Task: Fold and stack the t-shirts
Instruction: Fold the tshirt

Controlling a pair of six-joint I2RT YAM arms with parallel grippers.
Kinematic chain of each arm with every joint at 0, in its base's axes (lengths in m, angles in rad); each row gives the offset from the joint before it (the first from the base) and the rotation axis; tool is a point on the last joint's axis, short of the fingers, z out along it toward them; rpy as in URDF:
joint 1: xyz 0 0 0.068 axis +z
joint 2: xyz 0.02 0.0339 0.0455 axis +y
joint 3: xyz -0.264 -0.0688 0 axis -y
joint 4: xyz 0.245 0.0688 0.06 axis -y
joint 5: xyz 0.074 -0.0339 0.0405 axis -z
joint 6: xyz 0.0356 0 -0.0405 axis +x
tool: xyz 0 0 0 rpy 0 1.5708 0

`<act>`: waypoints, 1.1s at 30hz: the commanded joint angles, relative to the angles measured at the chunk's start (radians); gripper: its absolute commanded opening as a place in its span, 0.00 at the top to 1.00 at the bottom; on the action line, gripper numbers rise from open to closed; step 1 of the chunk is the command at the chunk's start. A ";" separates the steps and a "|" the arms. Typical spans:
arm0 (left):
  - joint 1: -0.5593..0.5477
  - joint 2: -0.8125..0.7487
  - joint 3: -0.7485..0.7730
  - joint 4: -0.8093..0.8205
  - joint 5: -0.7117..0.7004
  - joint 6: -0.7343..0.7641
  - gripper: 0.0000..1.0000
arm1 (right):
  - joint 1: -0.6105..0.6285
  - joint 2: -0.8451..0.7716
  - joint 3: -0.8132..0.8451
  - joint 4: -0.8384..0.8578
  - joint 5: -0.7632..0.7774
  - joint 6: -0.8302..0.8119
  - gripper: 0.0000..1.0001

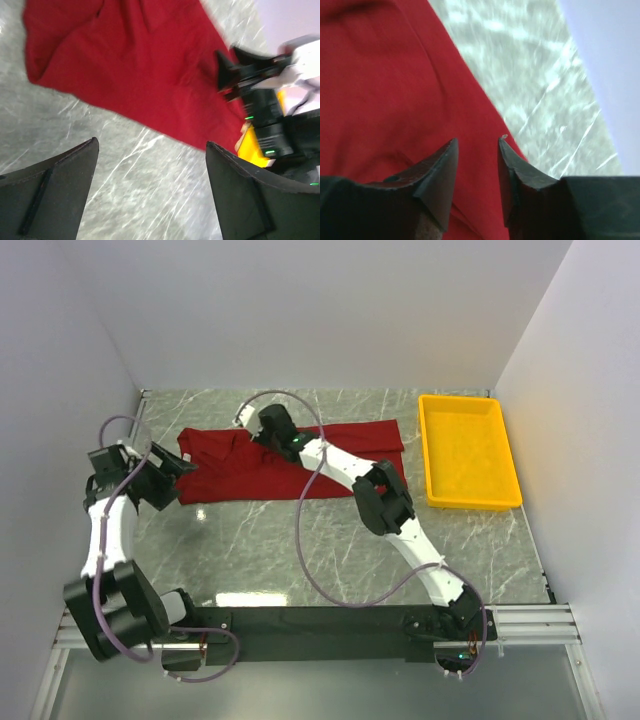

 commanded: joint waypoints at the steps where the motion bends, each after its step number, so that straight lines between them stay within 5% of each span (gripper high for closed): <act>1: -0.069 0.105 0.079 0.014 0.042 0.065 0.08 | -0.060 -0.149 -0.023 -0.109 -0.095 0.063 0.55; 8: -0.313 0.406 0.361 -0.152 -0.306 0.197 0.24 | -0.178 -0.548 -0.391 -0.264 -0.742 0.004 0.51; 11: -0.364 0.523 0.463 -0.181 -0.446 0.224 0.34 | -0.216 -0.659 -0.498 -0.337 -0.880 -0.015 0.51; 17: -0.460 0.756 0.690 -0.245 -0.632 0.342 0.50 | -0.301 -0.795 -0.633 -0.424 -0.985 0.011 0.51; 25: -0.542 0.948 0.891 -0.308 -0.801 0.450 0.49 | -0.378 -0.881 -0.739 -0.439 -0.984 0.042 0.51; 33: -0.568 0.989 0.894 -0.307 -0.883 0.490 0.48 | -0.405 -0.898 -0.781 -0.424 -0.985 0.080 0.51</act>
